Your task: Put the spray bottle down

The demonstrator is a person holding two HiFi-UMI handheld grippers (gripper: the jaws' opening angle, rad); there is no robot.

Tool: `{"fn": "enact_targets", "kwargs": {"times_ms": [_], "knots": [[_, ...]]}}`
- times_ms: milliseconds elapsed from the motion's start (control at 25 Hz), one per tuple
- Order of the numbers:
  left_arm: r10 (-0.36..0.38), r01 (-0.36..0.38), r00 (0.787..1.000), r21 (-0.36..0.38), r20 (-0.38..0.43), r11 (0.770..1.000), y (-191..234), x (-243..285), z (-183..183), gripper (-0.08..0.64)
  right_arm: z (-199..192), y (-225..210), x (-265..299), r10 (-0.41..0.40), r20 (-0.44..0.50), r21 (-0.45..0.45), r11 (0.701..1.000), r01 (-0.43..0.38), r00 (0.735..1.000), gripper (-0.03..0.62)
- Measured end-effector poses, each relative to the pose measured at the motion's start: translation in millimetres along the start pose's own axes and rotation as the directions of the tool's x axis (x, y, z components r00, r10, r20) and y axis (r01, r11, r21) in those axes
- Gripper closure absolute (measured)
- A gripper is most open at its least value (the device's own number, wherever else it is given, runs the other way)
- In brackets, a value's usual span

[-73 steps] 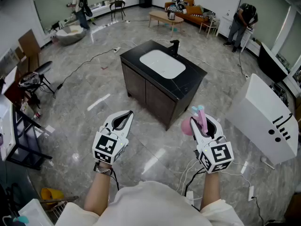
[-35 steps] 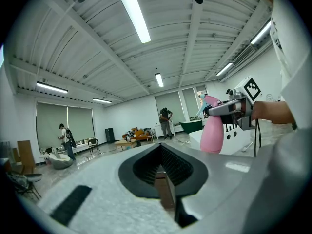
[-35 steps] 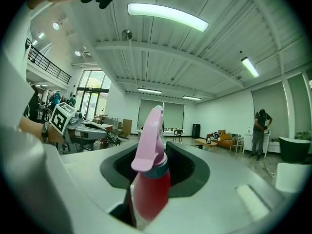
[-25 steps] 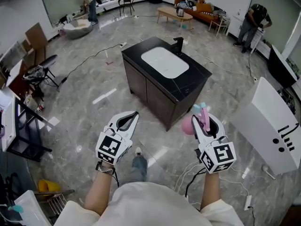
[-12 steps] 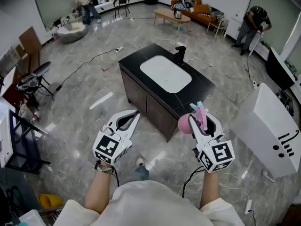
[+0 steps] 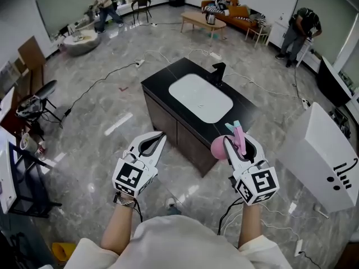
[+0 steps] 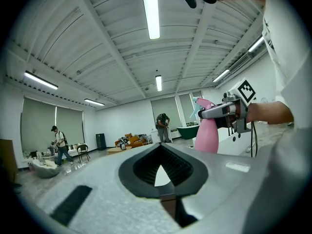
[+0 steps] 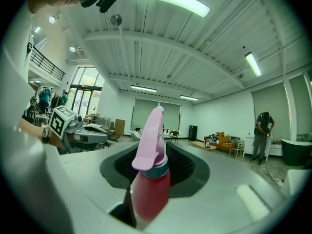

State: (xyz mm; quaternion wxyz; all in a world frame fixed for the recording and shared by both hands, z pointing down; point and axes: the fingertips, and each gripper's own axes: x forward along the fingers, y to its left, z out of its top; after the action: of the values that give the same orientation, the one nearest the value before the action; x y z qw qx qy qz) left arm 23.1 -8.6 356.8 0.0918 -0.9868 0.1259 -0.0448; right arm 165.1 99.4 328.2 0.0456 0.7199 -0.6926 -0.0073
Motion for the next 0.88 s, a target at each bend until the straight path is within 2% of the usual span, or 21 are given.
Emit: {"fn": "enact_targets", "kwargs": {"times_ms": [160,400,720,880], "knots": [[0.029,-0.029,1.0,0.005,0.008,1.0,35,13,-5,0.557,1,-7,30,-0.013,-0.004,0.01,1.0,0.013,1.0,0.445],[-0.004,0.004,1.0,-0.022,0.004,1.0,73,29,-14,0.558,4,-8,78,-0.013,-0.001,0.007,1.0,0.013,1.0,0.446],[0.056,-0.056,0.998,-0.024,-0.016,0.998,126,34,-39,0.558,2,-1,128,-0.007,-0.011,0.006,1.0,0.007,1.0,0.445],[0.059,-0.06,0.998,-0.059,-0.02,0.996,138,34,-48,0.558,1,1,143,-0.009,-0.016,0.024,1.0,0.009,1.0,0.445]]}}
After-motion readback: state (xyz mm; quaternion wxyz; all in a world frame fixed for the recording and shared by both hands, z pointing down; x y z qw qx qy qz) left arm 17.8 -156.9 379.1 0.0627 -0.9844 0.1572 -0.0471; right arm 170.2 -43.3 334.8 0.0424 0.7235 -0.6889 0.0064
